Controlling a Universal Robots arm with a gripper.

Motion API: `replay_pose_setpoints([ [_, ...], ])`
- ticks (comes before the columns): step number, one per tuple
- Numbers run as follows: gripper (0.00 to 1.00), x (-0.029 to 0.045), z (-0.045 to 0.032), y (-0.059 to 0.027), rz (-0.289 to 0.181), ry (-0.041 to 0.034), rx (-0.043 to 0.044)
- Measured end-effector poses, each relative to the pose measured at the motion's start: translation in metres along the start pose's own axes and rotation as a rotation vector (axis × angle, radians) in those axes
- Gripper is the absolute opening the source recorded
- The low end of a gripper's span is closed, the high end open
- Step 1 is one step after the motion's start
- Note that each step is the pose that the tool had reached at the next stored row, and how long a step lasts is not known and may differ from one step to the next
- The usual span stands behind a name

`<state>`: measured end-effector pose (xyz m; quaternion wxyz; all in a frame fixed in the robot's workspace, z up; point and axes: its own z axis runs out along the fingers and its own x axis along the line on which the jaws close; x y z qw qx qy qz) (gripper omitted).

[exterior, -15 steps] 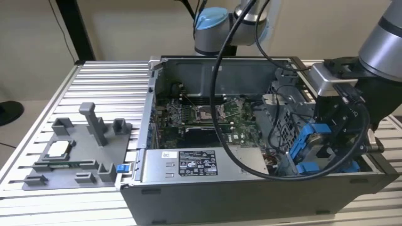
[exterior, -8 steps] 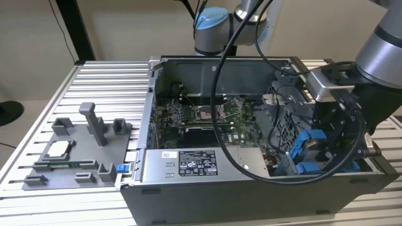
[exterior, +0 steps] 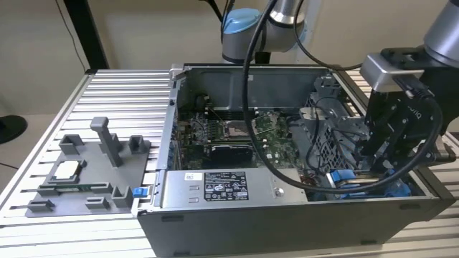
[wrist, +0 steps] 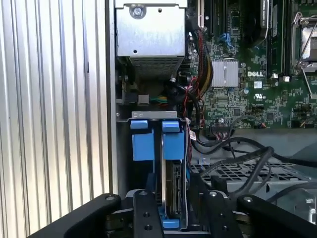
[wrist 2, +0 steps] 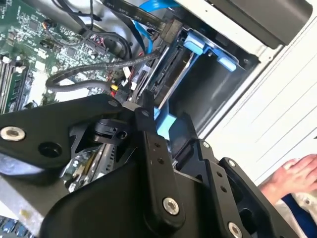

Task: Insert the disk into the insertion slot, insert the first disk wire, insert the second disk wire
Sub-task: 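Insert the disk into the insertion slot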

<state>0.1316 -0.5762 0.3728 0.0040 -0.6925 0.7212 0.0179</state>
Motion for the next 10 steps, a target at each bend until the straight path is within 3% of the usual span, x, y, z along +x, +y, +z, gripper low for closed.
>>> replay_pose_setpoints([
  [6, 1.0, -0.0008, -0.024, 0.0004, 0.0, 0.0001, 0.0],
  [10, 1.0, -0.001, -0.0248, 0.0005, 0.0, 0.0001, 0.0],
])
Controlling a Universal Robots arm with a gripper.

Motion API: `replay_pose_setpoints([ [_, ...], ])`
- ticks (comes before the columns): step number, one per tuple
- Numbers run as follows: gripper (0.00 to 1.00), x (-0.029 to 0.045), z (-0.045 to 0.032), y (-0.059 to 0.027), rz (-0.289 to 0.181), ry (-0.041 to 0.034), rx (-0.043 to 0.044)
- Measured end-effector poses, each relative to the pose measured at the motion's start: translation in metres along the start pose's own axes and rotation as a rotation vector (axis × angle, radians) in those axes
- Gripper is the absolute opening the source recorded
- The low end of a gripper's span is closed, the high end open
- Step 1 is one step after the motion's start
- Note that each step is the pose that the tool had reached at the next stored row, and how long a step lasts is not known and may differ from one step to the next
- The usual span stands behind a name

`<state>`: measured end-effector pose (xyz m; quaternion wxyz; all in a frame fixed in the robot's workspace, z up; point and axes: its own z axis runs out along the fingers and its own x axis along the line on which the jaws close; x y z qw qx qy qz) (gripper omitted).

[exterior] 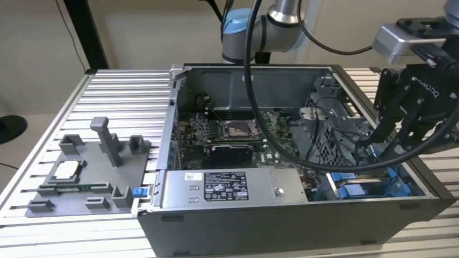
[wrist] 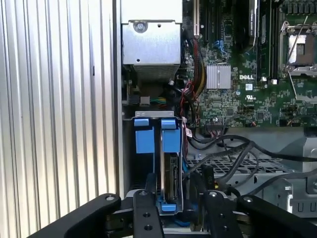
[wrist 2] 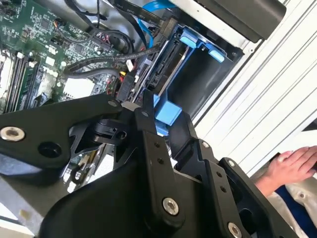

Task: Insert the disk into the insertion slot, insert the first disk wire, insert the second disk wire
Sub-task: 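Insert the disk into the insertion slot, then insert the first disk wire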

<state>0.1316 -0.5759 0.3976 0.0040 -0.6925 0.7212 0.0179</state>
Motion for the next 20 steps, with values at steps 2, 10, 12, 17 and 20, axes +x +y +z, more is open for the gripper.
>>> replay_pose_setpoints([
  [2, 1.0, -0.0001, -0.0001, 0.0, 0.0, 0.0001, 0.0],
  [10, 1.0, -0.016, 0.0004, 0.0006, 0.0, 0.0088, 0.0006],
  [12, 1.0, -0.0228, 0.0006, 0.001, 0.0, 0.0177, 0.0024],
  [17, 1.0, -0.0333, 0.0035, 0.002, 0.001, 0.0443, 0.0115],
  [20, 1.0, -0.0335, 0.0064, 0.0041, 0.001, 0.0471, 0.0231],
])
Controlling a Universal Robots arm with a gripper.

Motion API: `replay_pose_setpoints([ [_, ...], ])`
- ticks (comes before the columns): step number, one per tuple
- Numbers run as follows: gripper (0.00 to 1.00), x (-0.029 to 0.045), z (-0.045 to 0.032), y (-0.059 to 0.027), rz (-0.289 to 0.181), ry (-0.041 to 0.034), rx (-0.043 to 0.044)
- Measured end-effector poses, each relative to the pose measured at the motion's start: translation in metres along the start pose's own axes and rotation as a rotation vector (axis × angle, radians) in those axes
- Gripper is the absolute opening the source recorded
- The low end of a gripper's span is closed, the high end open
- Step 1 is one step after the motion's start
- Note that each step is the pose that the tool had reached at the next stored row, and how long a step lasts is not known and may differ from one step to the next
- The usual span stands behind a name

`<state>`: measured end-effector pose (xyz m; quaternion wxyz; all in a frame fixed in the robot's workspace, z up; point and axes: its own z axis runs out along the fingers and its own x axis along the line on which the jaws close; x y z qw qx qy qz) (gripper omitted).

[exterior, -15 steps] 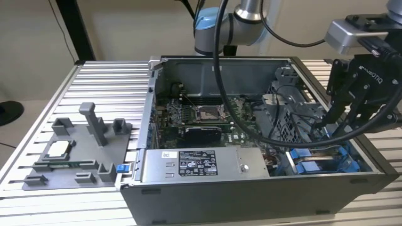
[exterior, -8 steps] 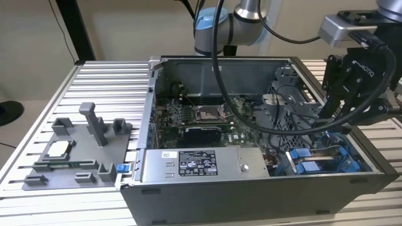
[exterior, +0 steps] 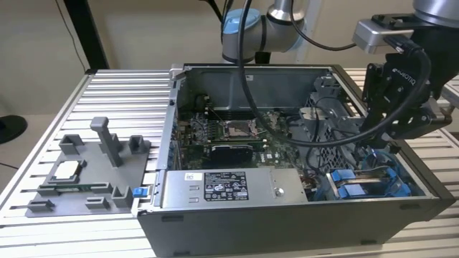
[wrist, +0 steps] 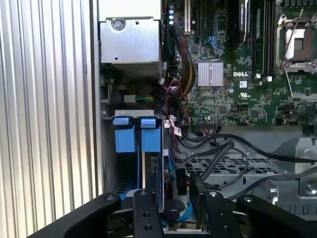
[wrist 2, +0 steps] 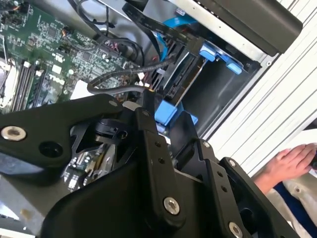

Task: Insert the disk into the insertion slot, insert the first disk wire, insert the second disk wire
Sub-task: 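Insert the first disk wire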

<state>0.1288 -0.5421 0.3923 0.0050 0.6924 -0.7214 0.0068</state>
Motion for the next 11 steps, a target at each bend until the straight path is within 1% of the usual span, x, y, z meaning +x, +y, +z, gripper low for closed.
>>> replay_pose_setpoints([
  [1, 1.0, 0.0, 0.0004, 0.001, 0.0, 0.0002, 0.0052],
  [6, 1.0, 0.0003, 0.0014, 0.01, 0.001, -0.0012, 0.0377],
  [7, 1.0, 0.0004, 0.0015, 0.0113, 0.001, -0.0014, 0.043],
  [11, 1.0, 0.0005, 0.0015, 0.0114, 0.001, -0.0015, 0.0445],
])
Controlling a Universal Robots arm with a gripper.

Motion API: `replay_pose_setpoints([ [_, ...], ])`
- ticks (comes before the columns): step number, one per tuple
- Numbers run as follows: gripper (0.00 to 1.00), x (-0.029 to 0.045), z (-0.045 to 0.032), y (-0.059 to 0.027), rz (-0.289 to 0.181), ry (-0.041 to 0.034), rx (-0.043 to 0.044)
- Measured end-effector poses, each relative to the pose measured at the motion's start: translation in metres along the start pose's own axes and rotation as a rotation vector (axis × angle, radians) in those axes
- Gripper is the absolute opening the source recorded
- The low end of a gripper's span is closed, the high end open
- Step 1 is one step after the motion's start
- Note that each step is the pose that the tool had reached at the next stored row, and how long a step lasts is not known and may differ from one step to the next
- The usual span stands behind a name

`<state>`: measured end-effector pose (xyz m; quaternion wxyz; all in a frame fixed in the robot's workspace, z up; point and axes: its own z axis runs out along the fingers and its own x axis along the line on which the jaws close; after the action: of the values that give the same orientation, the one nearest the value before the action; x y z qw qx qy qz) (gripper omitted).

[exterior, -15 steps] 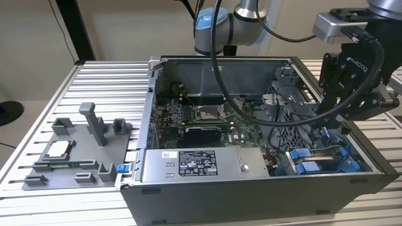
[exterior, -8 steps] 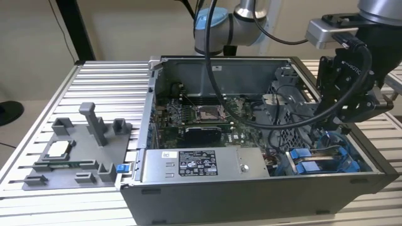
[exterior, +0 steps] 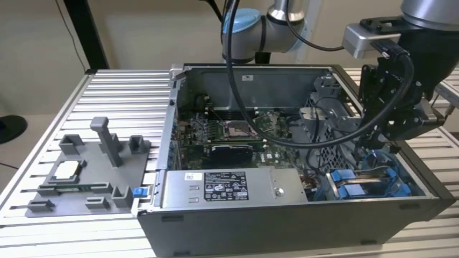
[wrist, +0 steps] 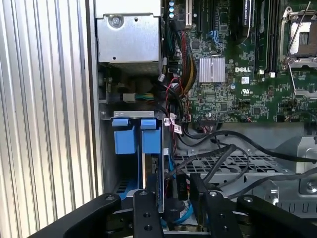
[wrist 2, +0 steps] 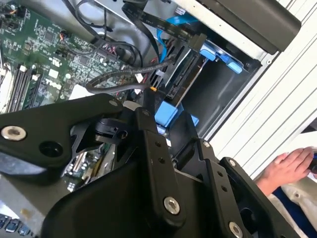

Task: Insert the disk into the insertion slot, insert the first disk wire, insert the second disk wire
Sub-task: 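Insert the first disk wire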

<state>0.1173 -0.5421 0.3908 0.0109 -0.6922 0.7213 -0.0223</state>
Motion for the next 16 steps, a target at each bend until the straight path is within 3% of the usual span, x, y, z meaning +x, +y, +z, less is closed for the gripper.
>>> replay_pose_setpoints([
  [16, 1.0, 0.0001, 0.0002, 0.002, 0.0, -0.0003, 0.0047],
])
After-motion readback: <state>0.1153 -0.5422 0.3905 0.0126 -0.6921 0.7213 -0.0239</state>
